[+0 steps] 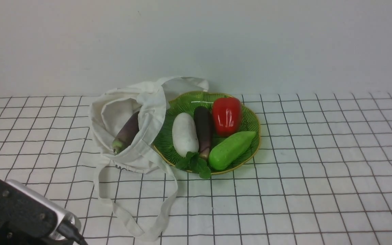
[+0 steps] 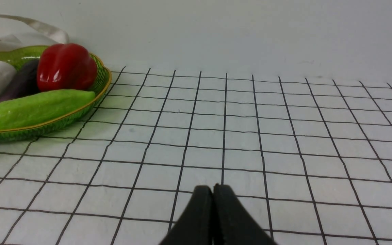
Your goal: Take vegetables from bag on white checkered tablecloth place on plate.
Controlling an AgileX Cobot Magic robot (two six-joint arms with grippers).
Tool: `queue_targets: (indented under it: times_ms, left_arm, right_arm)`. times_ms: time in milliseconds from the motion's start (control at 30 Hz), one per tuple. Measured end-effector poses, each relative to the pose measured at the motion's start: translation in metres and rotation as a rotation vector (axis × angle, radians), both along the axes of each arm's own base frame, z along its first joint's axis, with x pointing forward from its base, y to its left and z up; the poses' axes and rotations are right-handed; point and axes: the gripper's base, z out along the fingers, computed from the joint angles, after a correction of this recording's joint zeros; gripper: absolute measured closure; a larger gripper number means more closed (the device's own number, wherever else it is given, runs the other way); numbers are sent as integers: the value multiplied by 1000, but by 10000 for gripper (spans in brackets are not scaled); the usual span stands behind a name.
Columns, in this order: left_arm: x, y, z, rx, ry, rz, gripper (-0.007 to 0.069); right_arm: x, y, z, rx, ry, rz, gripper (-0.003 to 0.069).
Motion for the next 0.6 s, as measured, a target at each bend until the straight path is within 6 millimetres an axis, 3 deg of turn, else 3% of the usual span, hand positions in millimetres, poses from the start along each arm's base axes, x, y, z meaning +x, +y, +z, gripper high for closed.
queue_targets:
  times_ms: [333,467,600]
  left_arm:
    - [-13,13,12,-134,-230,63,632]
    - [-34,34,-7,-177,-369,189,632]
    - [-49,46,-38,-187,-480,316,632]
  right_arm:
    - [0,0,0,0,0,0,674]
    - [0,0,0,0,0,0,674]
    - [0,0,0,0,0,0,674]
